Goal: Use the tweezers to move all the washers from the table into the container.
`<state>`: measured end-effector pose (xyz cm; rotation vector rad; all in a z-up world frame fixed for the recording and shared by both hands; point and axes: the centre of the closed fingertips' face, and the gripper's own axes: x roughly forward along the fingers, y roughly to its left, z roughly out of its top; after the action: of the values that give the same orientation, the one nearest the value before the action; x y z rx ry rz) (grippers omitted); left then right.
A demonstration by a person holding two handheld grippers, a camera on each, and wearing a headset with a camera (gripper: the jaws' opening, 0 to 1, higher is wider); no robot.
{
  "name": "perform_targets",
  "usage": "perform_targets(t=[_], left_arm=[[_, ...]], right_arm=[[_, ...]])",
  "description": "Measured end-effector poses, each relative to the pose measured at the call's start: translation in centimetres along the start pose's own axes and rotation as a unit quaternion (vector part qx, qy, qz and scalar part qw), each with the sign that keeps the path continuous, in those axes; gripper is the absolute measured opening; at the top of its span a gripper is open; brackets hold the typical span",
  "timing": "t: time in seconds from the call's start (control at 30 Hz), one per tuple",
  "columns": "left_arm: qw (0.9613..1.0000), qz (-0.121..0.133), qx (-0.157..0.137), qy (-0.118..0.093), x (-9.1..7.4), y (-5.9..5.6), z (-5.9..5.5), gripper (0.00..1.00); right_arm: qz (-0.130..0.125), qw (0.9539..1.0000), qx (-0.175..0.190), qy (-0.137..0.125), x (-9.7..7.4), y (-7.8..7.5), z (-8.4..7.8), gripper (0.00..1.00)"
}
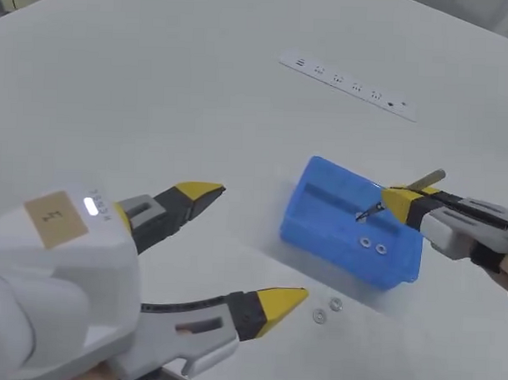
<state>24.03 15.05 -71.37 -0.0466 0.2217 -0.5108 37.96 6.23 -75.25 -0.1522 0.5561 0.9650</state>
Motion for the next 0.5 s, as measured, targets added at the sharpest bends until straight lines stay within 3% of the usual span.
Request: perform_targets(t=[0.1,0.33,0.5], left_arm=[[1.0,0.0,0.002,0.001,0.0,0.1,-0.1,0.7],[0.9995,0.006,0.029,0.011,0.2,-0.1,-0.2,0.76],[0.9991,0.009,0.037,0.016,0.3,-0.2,-0.2,0.82]], right_arm=[[0.0,0.9996,0.01,0.026,0.9,-0.6,-1.3,0.02],[0.005,0.9981,0.004,0.061,2.3,-1.1,-2.9,0.02],[0.005,0.9975,0.005,0.071,2.8,-1.3,-3.3,0.02]])
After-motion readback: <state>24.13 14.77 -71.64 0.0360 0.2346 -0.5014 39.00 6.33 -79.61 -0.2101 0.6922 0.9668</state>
